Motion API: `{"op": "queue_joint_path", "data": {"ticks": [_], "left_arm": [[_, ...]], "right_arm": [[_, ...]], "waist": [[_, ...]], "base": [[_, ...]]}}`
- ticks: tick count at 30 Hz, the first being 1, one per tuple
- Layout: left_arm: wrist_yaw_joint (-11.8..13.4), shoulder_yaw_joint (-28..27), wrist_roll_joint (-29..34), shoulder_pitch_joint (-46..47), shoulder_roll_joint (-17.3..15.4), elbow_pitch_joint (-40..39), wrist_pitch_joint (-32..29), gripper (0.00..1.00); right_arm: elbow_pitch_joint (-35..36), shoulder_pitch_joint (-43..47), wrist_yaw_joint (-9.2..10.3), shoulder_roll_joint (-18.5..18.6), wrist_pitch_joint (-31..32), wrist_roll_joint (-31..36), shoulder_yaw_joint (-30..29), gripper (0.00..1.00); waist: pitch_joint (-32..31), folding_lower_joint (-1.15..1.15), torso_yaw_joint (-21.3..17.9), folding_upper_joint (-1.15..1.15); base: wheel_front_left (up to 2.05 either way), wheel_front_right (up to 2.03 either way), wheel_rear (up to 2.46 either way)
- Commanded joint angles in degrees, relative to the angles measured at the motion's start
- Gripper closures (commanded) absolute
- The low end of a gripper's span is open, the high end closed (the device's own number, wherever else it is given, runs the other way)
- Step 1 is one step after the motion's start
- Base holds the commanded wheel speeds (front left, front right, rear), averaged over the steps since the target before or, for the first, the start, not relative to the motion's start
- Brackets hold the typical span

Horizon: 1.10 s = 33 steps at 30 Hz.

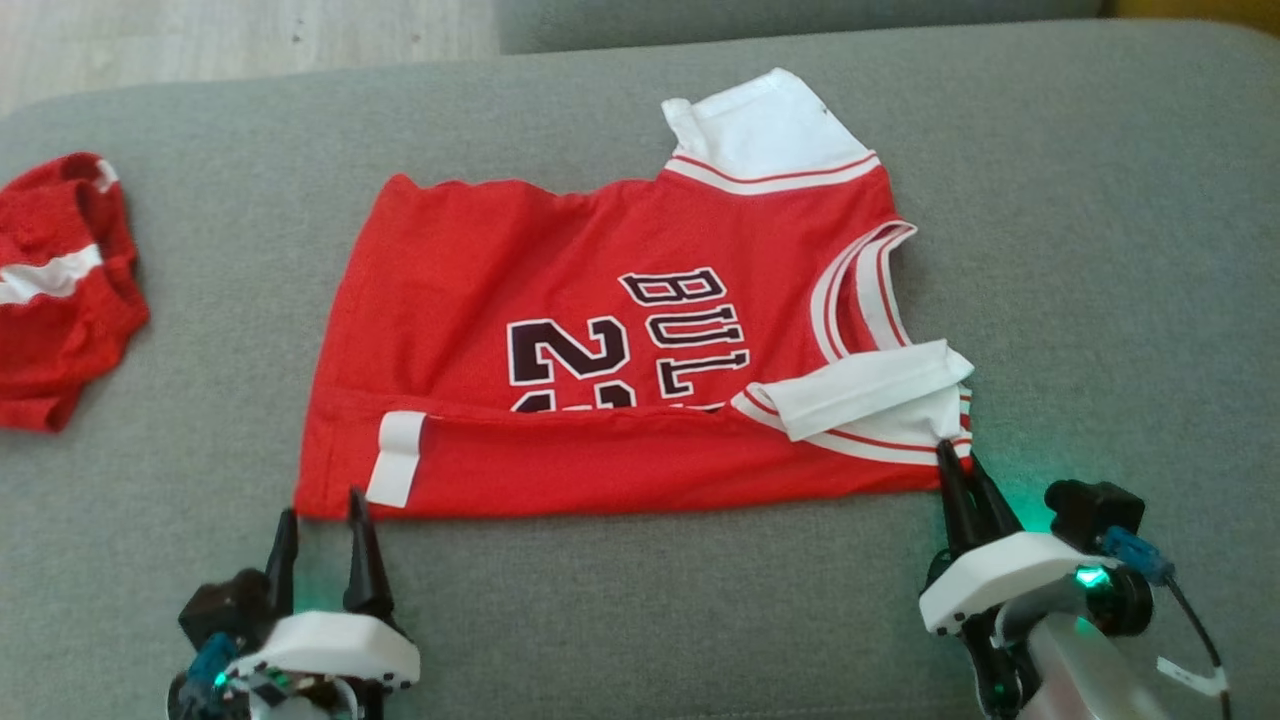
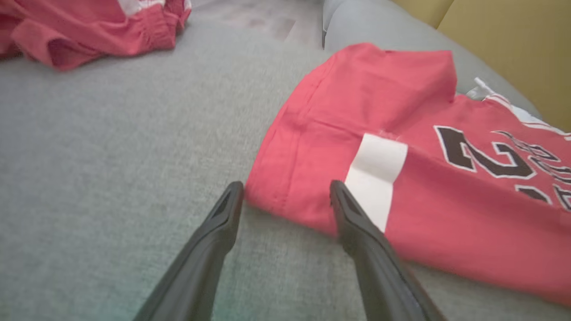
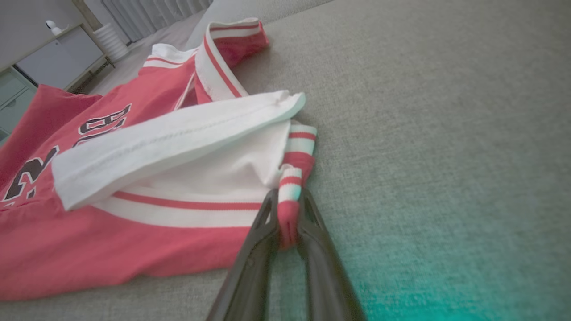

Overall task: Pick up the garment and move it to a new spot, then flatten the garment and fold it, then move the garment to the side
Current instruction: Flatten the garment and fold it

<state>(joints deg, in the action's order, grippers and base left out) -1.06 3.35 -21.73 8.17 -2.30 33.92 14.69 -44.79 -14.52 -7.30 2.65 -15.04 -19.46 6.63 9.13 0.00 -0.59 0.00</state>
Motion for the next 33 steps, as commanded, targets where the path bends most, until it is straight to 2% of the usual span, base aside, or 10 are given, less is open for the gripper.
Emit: {"op": "queue_joint_path", "data": {"ticks": [1, 3, 5, 6, 7, 8, 11, 18, 25, 33], "left_arm": [[0.6, -2.0, -1.0, 2.3, -0.6, 0.2, 0.3, 0.00], [1.0, -1.5, -0.4, 3.2, -0.6, 1.6, 0.3, 0.00], [0.3, -0.8, -1.4, 3.6, -0.6, 3.3, 0.3, 0.00], [-0.2, -0.1, -1.6, 3.7, -0.6, 4.1, 0.3, 0.29], [-0.6, 0.4, -1.9, 3.9, -0.6, 4.9, 0.3, 0.81], [-1.0, 0.9, -2.0, 4.1, -0.6, 5.5, 0.3, 1.00], [-0.4, 0.8, -2.5, 4.5, -0.6, 4.8, 0.3, 1.00], [-0.3, -1.1, -1.2, 5.0, -0.6, -3.7, 0.3, 1.00], [-0.2, -2.2, -0.7, 4.7, -0.6, -7.5, 0.3, 1.00], [1.6, 0.3, -4.8, -3.3, -0.6, -8.1, 0.3, 1.00]], "right_arm": [[1.2, 0.2, -0.19, 0.2, 0.0, -0.5, 1.2, 1.00], [1.9, 0.3, -0.19, 0.2, 0.0, -1.0, 1.4, 1.00], [2.5, 0.3, -0.19, 0.2, 0.0, -1.9, 1.7, 1.00], [2.8, 0.3, -0.19, 0.2, 0.0, -2.3, 1.7, 1.00], [3.0, 0.4, -0.19, 0.2, 0.0, -2.6, 1.9, 1.00], [3.2, 0.4, -0.19, 0.2, 0.0, -3.0, 2.0, 1.00], [4.1, 0.6, -0.19, 0.2, 0.0, -5.1, 2.8, 1.00], [7.6, -2.3, -0.19, 0.2, 0.0, -9.2, 2.1, 1.00], [9.1, -7.1, -0.19, 0.2, 0.0, -11.3, -0.2, 1.00], [11.6, -1.5, -0.19, 0.9, 0.8, -11.5, -2.2, 1.00]], "waist": [[0.5, 0.00, -0.5, 0.00], [0.8, 0.00, -0.7, 0.00], [1.1, 0.00, -0.9, 0.00], [1.1, 0.00, -0.9, 0.00], [1.2, 0.00, -0.9, 0.00], [1.2, 0.00, -0.8, 0.00], [1.1, 0.00, -0.5, 0.00], [-0.7, 0.00, 0.4, 0.00], [-5.9, 0.00, 0.2, 0.00], [-9.7, 0.00, -1.0, 0.00]], "base": [[0.00, 0.00, 0.00], [0.00, 0.00, 0.00], [0.00, 0.00, 0.00], [0.00, 0.00, 0.00], [0.00, 0.00, 0.00], [0.00, 0.00, 0.00], [0.00, 0.00, 0.00], [0.00, 0.00, 0.00], [0.00, 0.00, 0.00], [0.00, 0.00, 0.00]]}}
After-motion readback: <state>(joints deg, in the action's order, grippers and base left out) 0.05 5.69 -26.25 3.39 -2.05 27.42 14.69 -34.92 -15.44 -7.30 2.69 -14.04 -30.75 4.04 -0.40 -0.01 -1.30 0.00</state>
